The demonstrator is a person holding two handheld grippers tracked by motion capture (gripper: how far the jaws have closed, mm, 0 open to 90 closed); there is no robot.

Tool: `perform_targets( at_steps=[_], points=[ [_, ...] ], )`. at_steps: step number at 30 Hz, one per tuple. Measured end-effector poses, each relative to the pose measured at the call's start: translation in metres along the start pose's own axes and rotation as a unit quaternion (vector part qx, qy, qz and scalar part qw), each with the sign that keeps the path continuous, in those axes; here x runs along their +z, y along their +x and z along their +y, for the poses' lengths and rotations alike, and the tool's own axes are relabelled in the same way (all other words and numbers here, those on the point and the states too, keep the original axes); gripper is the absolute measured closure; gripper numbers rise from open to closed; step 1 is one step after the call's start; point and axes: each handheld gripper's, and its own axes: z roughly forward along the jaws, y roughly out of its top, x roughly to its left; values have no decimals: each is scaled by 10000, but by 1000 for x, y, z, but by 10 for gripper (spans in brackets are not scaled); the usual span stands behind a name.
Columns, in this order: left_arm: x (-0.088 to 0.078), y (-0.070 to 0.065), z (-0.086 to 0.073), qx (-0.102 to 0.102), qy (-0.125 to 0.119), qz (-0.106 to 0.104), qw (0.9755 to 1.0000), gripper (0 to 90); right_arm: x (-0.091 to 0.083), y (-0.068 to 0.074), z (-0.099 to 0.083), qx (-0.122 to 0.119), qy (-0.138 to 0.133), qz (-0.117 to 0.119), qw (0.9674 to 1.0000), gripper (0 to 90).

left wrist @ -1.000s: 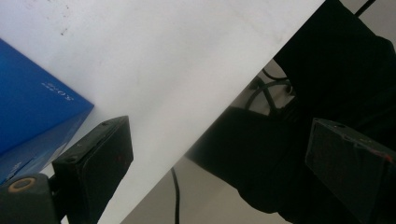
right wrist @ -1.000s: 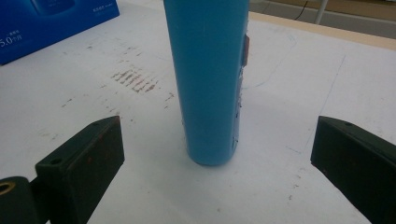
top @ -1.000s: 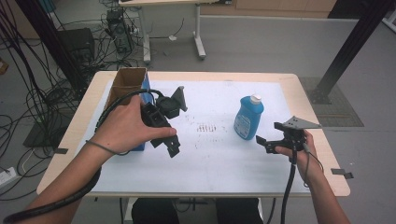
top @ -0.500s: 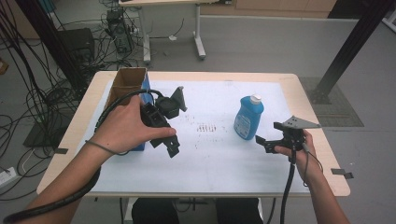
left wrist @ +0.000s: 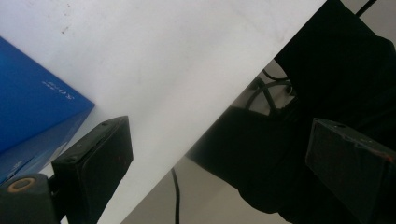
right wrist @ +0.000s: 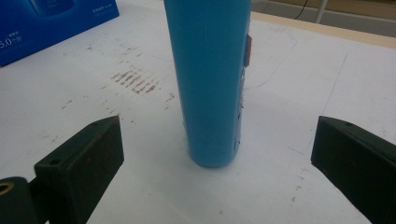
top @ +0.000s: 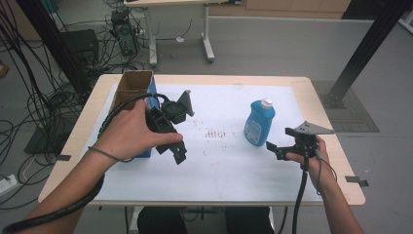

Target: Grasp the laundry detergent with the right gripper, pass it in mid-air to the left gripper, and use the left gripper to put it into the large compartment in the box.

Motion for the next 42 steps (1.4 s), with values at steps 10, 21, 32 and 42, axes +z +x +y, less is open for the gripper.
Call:
perform_targets(
  at_steps=[10,21,32,42],
  points=[
    [0,0,1,7,6,3,10000,76,0,0,0,12,-9,10,10000,21],
    [0,0,0,3,4,5,10000,76,2,1,-1,48,-9,25,10000,20],
    [0,1,-1,4,10,9,10000,76,7,2,0,63,-20,64,10000,20],
    [1,2,1,-3,19,-2,10000,76,15,2,3,60,-7,85,9999,20]
  ],
)
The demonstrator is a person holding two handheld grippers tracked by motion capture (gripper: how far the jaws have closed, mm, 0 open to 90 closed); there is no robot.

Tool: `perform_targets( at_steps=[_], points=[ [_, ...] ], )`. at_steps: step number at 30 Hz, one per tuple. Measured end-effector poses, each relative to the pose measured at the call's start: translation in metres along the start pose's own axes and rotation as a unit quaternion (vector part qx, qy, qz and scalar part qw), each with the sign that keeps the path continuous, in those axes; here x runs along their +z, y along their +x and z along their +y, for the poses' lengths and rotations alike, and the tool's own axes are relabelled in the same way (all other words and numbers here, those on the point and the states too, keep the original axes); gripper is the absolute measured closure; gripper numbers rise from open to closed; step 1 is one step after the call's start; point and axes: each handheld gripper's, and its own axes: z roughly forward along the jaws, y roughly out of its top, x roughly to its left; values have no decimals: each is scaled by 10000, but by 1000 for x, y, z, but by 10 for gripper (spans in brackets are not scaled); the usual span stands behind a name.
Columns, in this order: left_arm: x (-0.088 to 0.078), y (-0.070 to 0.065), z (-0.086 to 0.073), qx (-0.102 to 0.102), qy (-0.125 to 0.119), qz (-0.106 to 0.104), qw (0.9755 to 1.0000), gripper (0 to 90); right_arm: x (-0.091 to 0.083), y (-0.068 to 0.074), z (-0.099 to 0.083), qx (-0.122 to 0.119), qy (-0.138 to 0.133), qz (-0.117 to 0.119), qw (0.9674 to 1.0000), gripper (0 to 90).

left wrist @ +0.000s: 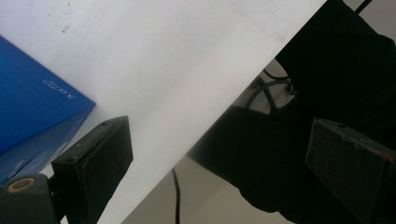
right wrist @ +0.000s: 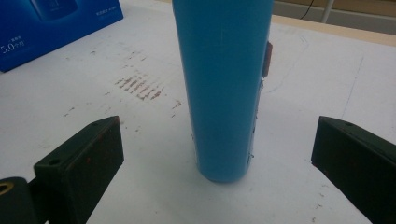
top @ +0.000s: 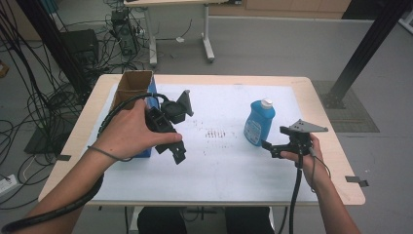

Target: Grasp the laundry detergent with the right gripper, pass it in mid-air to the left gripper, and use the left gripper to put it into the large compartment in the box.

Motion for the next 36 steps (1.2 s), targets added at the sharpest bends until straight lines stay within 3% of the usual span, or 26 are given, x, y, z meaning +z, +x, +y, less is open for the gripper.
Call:
perform_targets(
  at_steps=[36],
  points=[
    [1,5,-6,3,-56,-87,9999,77,38,1,-5,56,-98,-194,9997,23]
  ],
)
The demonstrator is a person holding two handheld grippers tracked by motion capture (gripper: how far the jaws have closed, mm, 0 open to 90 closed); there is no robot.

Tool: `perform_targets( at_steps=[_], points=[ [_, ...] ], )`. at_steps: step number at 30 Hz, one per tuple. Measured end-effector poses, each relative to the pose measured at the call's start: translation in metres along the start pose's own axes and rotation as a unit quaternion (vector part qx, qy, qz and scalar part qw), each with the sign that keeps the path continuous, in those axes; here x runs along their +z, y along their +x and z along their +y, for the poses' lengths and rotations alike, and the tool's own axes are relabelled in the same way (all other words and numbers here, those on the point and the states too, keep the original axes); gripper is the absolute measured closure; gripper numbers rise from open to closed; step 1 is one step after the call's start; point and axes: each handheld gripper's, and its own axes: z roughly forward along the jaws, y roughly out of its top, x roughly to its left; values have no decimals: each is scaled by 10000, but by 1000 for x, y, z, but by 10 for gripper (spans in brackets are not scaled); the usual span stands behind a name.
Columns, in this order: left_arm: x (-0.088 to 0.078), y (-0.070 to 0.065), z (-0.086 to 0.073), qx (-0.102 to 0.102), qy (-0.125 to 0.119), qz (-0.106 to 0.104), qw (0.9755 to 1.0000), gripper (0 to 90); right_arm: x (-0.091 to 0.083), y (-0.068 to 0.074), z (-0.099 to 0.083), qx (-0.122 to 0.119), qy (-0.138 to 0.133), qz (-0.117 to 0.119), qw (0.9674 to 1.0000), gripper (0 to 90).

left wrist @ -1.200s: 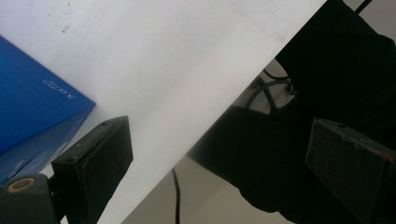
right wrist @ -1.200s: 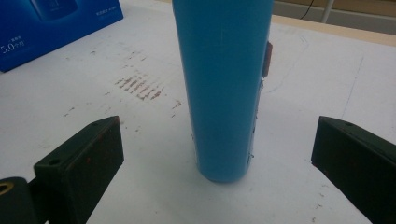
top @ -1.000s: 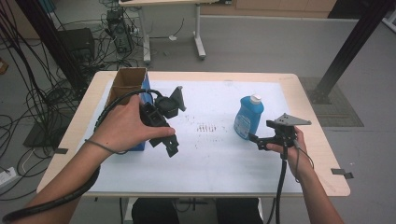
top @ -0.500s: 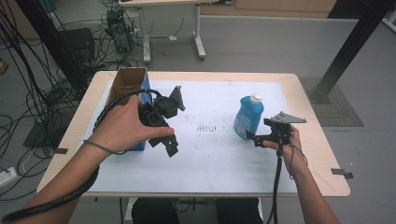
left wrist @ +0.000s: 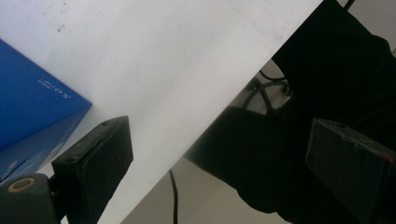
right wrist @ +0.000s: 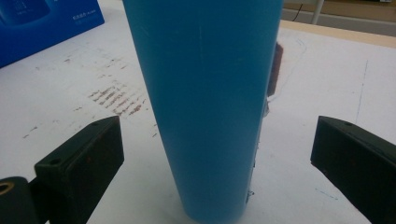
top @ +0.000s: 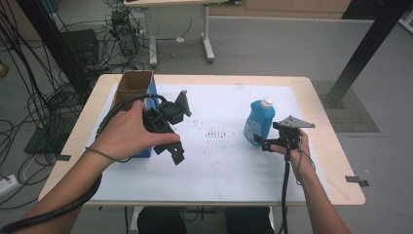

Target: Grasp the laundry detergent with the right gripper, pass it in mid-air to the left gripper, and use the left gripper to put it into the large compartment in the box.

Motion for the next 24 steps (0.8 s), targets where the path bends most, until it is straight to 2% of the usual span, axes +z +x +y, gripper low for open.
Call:
perform_targets(
  at_steps=[24],
  points=[
    [3,1,2,29,51,6,10000,78,19,3,-12,48,-191,-84,9998,25]
  ],
)
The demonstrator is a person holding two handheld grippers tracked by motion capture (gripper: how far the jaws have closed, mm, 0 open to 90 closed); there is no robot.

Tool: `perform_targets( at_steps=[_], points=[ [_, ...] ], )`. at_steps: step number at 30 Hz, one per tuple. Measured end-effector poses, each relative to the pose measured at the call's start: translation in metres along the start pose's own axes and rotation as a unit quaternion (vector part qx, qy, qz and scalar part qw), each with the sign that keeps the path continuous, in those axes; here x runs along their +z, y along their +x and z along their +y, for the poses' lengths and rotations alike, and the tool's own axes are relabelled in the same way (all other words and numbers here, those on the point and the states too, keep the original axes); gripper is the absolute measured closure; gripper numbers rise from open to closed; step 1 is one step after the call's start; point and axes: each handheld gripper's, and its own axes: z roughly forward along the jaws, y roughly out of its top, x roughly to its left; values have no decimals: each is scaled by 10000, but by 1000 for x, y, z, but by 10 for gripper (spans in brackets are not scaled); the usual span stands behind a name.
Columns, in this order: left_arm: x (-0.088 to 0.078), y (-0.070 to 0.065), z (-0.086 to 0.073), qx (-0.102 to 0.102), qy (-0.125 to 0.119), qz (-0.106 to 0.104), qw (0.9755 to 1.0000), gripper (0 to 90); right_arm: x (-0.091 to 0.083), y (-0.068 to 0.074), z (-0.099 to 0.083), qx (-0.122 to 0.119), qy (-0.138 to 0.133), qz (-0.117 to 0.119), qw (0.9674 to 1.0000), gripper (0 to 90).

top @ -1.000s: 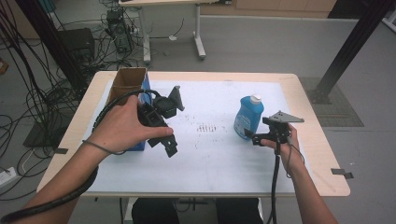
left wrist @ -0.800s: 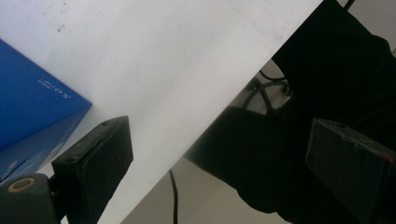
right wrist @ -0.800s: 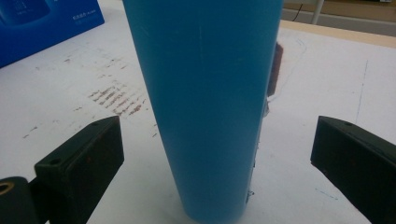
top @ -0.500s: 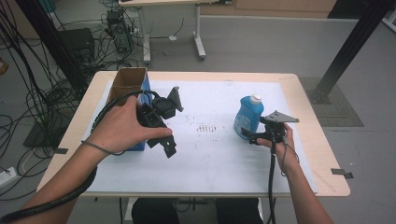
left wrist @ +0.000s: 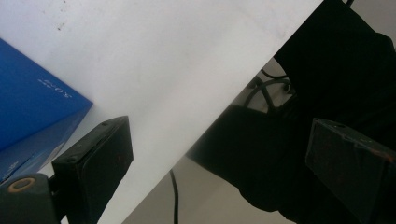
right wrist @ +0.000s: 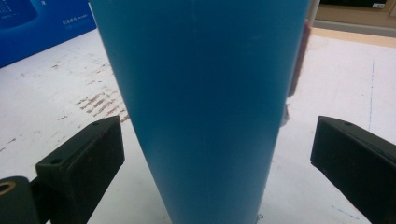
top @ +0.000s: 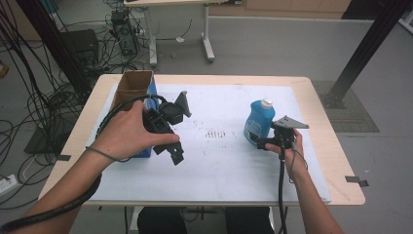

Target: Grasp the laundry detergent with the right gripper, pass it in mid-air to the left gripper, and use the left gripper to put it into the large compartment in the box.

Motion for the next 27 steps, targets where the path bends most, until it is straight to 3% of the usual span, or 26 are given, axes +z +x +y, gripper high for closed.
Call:
perform_targets(
  at_steps=[27],
  points=[
    [4,1,3,2,37,-14,10000,78,9,1,-5,33,-183,-2,9998,39]
  ],
)
